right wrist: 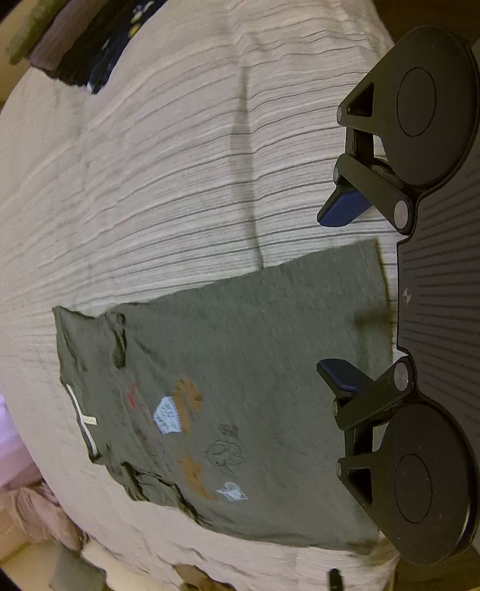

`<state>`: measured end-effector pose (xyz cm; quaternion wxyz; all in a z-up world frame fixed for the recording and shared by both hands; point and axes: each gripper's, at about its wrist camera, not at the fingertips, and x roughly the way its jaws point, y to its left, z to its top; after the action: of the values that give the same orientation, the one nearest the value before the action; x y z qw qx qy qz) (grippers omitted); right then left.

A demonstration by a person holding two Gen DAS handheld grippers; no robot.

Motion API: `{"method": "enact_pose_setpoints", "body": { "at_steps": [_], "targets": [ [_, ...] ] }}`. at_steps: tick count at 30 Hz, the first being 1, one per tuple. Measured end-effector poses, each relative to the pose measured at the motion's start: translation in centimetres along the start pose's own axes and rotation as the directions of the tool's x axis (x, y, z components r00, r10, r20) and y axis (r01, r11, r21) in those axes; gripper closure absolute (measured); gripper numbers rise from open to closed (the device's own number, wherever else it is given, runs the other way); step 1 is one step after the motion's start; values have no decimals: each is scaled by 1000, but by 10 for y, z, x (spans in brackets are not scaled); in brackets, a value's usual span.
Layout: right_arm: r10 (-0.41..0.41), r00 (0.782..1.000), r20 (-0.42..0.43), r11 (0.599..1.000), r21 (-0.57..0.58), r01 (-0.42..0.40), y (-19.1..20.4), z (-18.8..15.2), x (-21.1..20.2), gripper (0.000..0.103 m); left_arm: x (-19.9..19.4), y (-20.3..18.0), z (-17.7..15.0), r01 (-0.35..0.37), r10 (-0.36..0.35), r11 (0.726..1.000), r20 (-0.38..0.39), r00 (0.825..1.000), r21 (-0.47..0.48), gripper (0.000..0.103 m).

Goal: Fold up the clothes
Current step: 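Pull both grippers back from the folded T-shirt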

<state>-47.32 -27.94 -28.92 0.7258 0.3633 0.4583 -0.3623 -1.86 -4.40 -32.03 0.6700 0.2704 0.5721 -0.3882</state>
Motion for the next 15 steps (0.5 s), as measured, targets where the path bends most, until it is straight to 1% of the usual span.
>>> {"method": "enact_pose_setpoints", "body": {
  "at_steps": [1, 3, 5, 8, 10, 12, 15],
  "targets": [
    [-2, 1000, -3, 1000, -7, 2, 6, -2, -2, 21, -1, -6, -2, -37, 37, 999, -22, 999, 2, 63],
    [-11, 1000, -24, 999, -31, 11, 22, -9, -5, 21, -3, -16, -5, -85, 85, 996, -47, 995, 9, 63],
    [-31, 998, -48, 997, -73, 27, 40, -15, -7, 21, -12, -30, -11, -99, 100, 995, -50, 994, 11, 62],
    [-30, 998, -52, 992, -127, 23, 58, -22, -13, 21, -30, -52, -23, -95, 95, 995, -25, 995, 14, 62],
    [-15, 999, -45, 988, -155, 8, 66, -26, -21, 21, -42, -67, -34, -114, 114, 993, -4, 994, 25, 62],
    [4, 999, -38, 987, -162, -10, 65, -31, -32, 21, -53, -81, -46, -129, 129, 991, 20, 991, 34, 62],
    [24, 999, -22, 986, -166, -27, 58, -43, -51, 21, -71, -101, -69, -135, 133, 990, 54, 990, 35, 61]
  ]
}}
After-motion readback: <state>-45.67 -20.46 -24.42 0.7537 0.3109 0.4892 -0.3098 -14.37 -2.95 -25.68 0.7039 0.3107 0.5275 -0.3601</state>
